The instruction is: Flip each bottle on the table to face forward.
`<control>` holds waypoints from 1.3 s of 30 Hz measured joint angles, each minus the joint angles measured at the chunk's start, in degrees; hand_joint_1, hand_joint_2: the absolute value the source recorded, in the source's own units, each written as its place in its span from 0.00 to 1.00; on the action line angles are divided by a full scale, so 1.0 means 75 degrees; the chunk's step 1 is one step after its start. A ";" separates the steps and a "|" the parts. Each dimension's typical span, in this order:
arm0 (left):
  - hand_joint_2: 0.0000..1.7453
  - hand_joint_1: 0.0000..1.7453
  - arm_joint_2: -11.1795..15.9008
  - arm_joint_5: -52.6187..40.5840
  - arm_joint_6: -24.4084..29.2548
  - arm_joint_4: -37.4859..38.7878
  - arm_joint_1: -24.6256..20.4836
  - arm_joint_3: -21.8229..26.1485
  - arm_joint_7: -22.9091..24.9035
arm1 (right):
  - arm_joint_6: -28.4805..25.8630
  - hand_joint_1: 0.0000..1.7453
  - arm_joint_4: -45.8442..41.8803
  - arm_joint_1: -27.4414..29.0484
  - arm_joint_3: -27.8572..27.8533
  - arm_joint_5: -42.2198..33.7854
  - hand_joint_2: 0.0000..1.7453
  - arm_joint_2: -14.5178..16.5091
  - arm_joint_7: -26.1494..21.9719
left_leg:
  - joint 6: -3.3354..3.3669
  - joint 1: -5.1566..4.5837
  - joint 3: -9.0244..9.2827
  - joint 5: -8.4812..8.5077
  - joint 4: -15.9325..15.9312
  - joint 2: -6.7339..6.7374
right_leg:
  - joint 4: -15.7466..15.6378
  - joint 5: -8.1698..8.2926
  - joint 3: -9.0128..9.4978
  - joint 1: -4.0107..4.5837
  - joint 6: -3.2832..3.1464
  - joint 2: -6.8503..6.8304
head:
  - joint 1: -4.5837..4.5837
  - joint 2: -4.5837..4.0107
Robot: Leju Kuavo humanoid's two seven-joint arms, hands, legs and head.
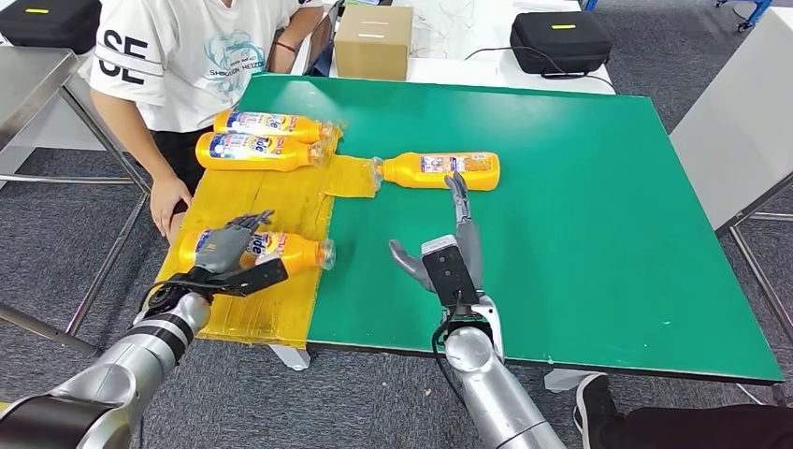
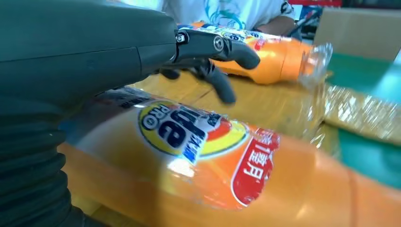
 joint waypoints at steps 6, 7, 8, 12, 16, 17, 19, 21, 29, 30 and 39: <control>1.00 0.00 -0.0044 0.0413 0.0123 -0.0101 0.0190 0.0568 -0.0749 | -0.0008 0.00 0.0017 -0.0006 0.0014 -0.0052 1.00 -0.0001 0.0001 | 0.0000 -0.0001 -0.0001 -0.0001 0.0000 -0.0001 | -0.0001 -0.0001 -0.0001 -0.0001 -0.0001 0.0000 | -0.0001 0.0000; 1.00 0.00 -0.0052 0.0510 0.0096 -0.0161 0.0243 0.0629 -0.0863 | -0.0008 0.00 0.0020 -0.0007 0.0014 -0.0056 1.00 -0.0001 0.0002 | 0.0000 -0.0001 -0.0002 -0.0002 0.0000 -0.0001 | -0.0002 -0.0002 -0.0001 -0.0002 -0.0001 0.0000 | -0.0001 0.0000; 1.00 0.00 -0.0062 0.0628 0.0051 -0.0237 0.0300 0.0685 -0.0956 | -0.0008 0.00 0.0020 -0.0007 0.0013 -0.0058 1.00 -0.0001 0.0004 | 0.0000 -0.0001 -0.0002 -0.0002 0.0000 -0.0001 | -0.0002 -0.0002 -0.0002 -0.0002 -0.0001 0.0000 | -0.0001 0.0000; 1.00 0.00 -0.0090 0.1517 -0.0396 -0.0788 0.0624 0.0800 -0.1082 | -0.0005 0.00 0.0020 -0.0006 0.0012 -0.0060 1.00 -0.0008 0.0007 | 0.0000 -0.0002 -0.0002 -0.0002 0.0000 0.0001 | -0.0003 -0.0002 -0.0003 -0.0002 -0.0001 0.0000 | 0.0000 0.0000; 1.00 0.00 -0.0109 0.2660 -0.0772 -0.1628 0.1016 0.0799 -0.1099 | -0.0005 0.00 0.0020 -0.0005 0.0011 -0.0050 1.00 -0.0039 0.0018 | 0.0000 -0.0001 -0.0002 -0.0002 0.0000 0.0000 | -0.0003 -0.0002 -0.0004 -0.0001 -0.0001 0.0000 | -0.0002 0.0000; 1.00 0.00 -0.0112 0.2760 -0.0804 -0.1784 0.1080 0.0799 -0.1101 | -0.0005 0.00 0.0020 -0.0005 0.0011 -0.0050 1.00 -0.0044 0.0020 | 0.0000 -0.0001 -0.0002 -0.0002 0.0000 0.0000 | -0.0003 -0.0002 -0.0004 -0.0001 -0.0001 0.0000 | -0.0002 0.0000; 1.00 0.00 -0.0118 0.2814 -0.0839 -0.2023 0.1175 0.0798 -0.1105 | -0.0005 0.00 0.0020 -0.0004 0.0011 -0.0048 1.00 -0.0049 0.0020 | 0.0000 -0.0001 -0.0002 -0.0002 0.0000 0.0001 | -0.0002 -0.0002 -0.0004 -0.0001 -0.0001 0.0000 | -0.0002 0.0000; 1.00 0.00 -0.0124 0.2823 -0.0850 -0.2195 0.1237 0.0795 -0.1107 | -0.0005 0.00 0.0020 -0.0004 0.0011 -0.0047 1.00 -0.0052 0.0020 | 0.0000 -0.0001 -0.0002 -0.0002 0.0000 0.0002 | -0.0002 -0.0002 -0.0004 -0.0001 -0.0001 0.0000 | -0.0001 0.0000; 1.00 0.00 -0.0132 0.2832 -0.0851 -0.2482 0.1351 0.0793 -0.1109 | -0.0005 0.00 0.0020 -0.0004 0.0011 -0.0043 1.00 -0.0058 0.0020 | 0.0000 -0.0001 -0.0002 -0.0002 0.0000 0.0001 | -0.0002 -0.0001 -0.0004 -0.0002 -0.0001 0.0000 | -0.0001 0.0000; 1.00 0.00 -0.0133 0.2832 -0.0851 -0.2490 0.1352 0.0793 -0.1109 | -0.0005 0.00 0.0020 -0.0004 0.0011 -0.0042 1.00 -0.0058 0.0020 | 0.0000 -0.0001 -0.0002 -0.0002 0.0000 0.0001 | -0.0002 -0.0001 -0.0004 -0.0002 -0.0001 0.0000 | 0.0000 0.0000; 1.00 0.00 -0.0713 0.5171 -0.1656 -0.3607 0.1772 0.1099 -0.1088 | -0.0122 0.00 -0.0011 0.0088 0.0011 0.0507 1.00 -0.0070 0.0366 | 0.0001 -0.0004 -0.0005 -0.0003 0.0000 -0.0008 | -0.0005 -0.0002 -0.0004 -0.0004 0.0000 -0.0002 | -0.0002 0.0000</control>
